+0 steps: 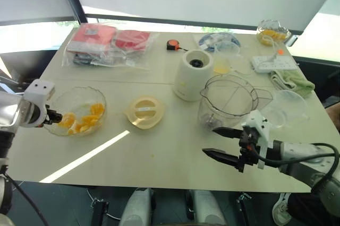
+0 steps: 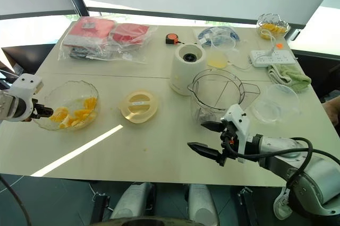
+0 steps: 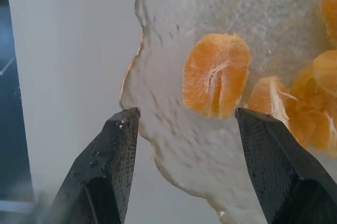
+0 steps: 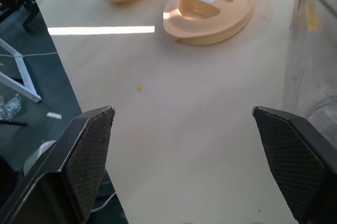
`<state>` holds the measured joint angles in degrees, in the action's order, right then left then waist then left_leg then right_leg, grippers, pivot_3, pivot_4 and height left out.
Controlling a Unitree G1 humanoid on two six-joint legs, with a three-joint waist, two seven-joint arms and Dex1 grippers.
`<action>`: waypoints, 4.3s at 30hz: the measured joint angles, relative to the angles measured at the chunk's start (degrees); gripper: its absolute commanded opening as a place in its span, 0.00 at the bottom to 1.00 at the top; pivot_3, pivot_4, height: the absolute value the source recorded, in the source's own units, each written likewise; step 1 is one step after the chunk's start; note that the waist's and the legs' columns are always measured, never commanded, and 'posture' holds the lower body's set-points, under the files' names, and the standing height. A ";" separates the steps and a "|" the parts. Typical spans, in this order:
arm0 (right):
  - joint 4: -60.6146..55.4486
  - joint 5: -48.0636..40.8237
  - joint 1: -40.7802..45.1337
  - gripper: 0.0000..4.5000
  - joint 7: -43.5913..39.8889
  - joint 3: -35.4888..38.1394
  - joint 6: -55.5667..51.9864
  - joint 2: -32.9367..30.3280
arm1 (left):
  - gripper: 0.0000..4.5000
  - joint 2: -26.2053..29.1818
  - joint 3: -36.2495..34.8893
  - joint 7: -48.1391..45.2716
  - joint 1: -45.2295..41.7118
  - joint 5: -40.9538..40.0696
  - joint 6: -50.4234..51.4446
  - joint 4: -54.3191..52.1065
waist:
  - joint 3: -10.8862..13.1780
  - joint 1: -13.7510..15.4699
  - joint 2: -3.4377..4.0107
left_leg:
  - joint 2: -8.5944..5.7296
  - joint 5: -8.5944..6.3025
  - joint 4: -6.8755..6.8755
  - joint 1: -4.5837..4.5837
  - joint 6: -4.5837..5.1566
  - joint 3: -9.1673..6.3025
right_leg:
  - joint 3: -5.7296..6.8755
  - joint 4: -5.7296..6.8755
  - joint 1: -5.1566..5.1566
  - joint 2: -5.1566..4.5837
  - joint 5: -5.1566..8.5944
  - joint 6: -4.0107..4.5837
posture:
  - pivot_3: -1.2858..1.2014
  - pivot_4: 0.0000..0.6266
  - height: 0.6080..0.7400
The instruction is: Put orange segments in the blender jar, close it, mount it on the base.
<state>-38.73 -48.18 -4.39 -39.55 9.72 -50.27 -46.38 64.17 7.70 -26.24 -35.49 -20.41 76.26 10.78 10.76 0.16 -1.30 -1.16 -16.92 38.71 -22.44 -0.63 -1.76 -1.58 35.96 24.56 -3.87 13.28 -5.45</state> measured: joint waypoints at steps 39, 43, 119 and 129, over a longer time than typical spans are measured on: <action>-4.93 -6.75 -6.53 0.98 0.89 5.71 0.64 -0.17 | 0.66 -9.51 13.63 -17.04 -4.93 20.16 -16.94 18.14 | -0.04 0.26 -0.04 | -0.01 0.01 0.39 0.01 0.06 0.06 | 0.14 0.20 -0.13 0.34 -0.14 -0.31 | 0.52 0.24 1.00; -5.06 -7.28 -6.53 0.98 0.85 6.39 0.64 -0.82 | 0.66 -10.91 13.45 -17.21 -5.87 21.50 -19.57 21.62 | -0.13 0.28 0.09 | 0.00 0.01 0.39 0.05 0.06 0.06 | 0.14 0.21 -0.16 0.34 -0.14 -0.31 | 0.52 0.24 1.00; -14.37 -21.95 -34.55 1.00 18.40 32.40 16.22 16.06 | 0.01 -56.15 11.14 -56.78 -42.25 13.09 -71.21 38.10 | -0.26 0.49 0.04 | 0.00 0.04 0.47 0.00 0.24 0.11 | 0.00 0.11 -0.27 0.58 -0.10 -0.37 | 0.52 0.24 1.00; -15.10 -23.95 -37.12 1.00 20.94 32.20 20.86 16.14 | 0.01 -59.58 11.30 -56.63 -42.61 16.72 -75.81 40.74 | -0.26 0.55 0.05 | 0.01 0.03 0.47 0.00 0.26 0.10 | 0.00 0.11 -0.27 0.58 -0.09 -0.34 | 0.52 0.24 1.00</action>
<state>-53.84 -72.13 -41.51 -18.61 41.91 -29.41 -30.24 4.59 19.00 -82.88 -78.10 -3.69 0.45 51.52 10.50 0.71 -1.25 -1.15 -16.89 39.17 -22.44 -0.37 -1.66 -1.57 36.07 24.29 -3.28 13.19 -5.79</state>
